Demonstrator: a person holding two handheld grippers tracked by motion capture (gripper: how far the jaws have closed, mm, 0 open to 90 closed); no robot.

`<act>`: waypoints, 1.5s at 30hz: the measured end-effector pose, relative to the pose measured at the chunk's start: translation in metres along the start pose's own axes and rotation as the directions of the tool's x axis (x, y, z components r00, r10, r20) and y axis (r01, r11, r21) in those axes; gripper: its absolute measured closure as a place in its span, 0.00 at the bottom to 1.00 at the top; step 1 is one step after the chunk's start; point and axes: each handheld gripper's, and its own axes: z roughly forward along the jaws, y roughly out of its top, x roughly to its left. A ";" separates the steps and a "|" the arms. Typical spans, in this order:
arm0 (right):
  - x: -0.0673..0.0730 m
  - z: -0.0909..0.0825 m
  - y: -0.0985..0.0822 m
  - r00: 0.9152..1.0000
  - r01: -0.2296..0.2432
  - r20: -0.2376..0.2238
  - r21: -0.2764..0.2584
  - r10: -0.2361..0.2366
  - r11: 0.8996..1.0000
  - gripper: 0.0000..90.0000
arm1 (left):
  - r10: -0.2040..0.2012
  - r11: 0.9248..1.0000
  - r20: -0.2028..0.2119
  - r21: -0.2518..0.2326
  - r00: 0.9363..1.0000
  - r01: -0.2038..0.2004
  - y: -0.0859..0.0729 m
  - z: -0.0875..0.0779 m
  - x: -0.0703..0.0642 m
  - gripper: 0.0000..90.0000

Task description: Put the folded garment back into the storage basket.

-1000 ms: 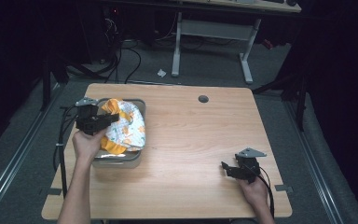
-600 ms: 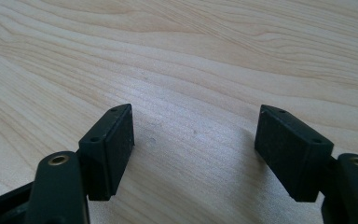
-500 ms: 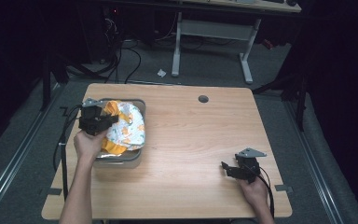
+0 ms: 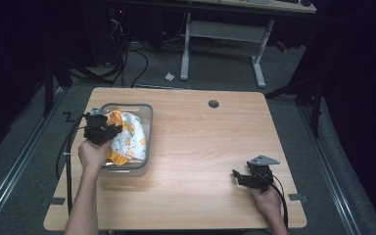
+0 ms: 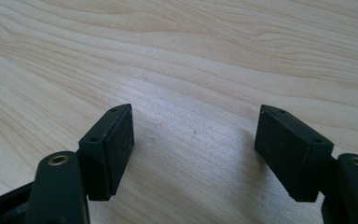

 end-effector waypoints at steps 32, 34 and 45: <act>0.000 0.000 0.000 1.000 -0.002 0.000 0.001 0.002 1.000 0.32 | 0.006 1.000 -0.102 -0.022 0.995 -0.008 -0.002 -0.011 -0.024 0.38; 0.000 0.000 0.000 1.000 -0.002 0.000 0.001 0.002 1.000 0.32 | -0.010 0.999 -0.086 -0.048 0.996 0.006 -0.002 -0.015 -0.031 0.37; 0.000 0.000 0.000 1.000 -0.002 0.000 0.002 0.002 1.000 0.32 | 0.023 0.995 -0.037 -0.091 0.999 -0.026 0.000 -0.022 -0.059 0.35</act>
